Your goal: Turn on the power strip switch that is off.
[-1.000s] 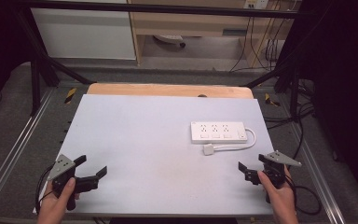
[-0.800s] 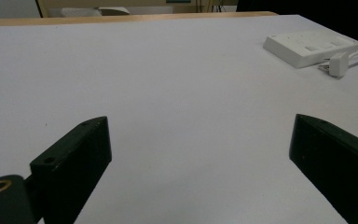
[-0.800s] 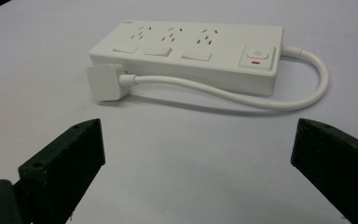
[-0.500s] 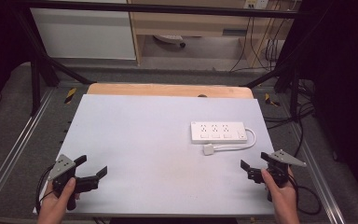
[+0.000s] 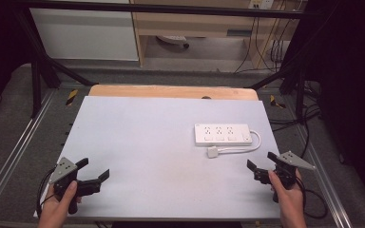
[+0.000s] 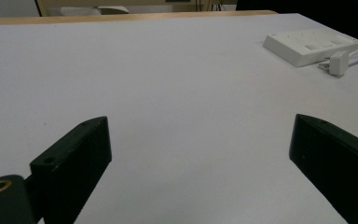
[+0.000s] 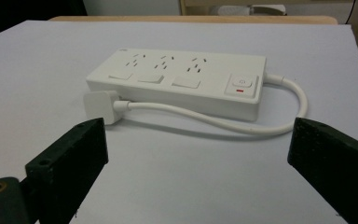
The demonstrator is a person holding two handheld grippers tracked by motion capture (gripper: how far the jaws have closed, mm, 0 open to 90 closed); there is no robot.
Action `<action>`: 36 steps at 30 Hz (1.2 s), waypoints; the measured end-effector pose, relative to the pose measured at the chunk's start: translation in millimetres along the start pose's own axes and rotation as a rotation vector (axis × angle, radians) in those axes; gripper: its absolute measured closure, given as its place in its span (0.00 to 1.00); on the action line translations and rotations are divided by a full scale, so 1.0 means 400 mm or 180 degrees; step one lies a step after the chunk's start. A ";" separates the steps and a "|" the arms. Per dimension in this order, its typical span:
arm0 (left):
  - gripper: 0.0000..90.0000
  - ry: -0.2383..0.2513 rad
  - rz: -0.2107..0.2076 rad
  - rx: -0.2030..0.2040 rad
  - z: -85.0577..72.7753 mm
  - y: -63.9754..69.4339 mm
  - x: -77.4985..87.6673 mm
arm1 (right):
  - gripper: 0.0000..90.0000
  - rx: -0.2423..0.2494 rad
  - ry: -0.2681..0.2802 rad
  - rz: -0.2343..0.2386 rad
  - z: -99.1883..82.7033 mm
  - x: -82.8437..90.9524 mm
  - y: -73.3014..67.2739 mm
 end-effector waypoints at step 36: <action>0.06 -0.0036 0.0001 -0.0011 -0.005 0.001 0.000 | 0.06 0.0152 0.0041 0.0080 0.122 -0.034 -0.046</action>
Point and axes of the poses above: each handheld gripper's, and its own axes: x roughly backward along the jaws, z roughly out of its top, y roughly to its right, the point moved 6 cm from there along -x, roughly forward along the jaws, and after that the axes turned 14 degrees about -x, right-handed, at the moved point
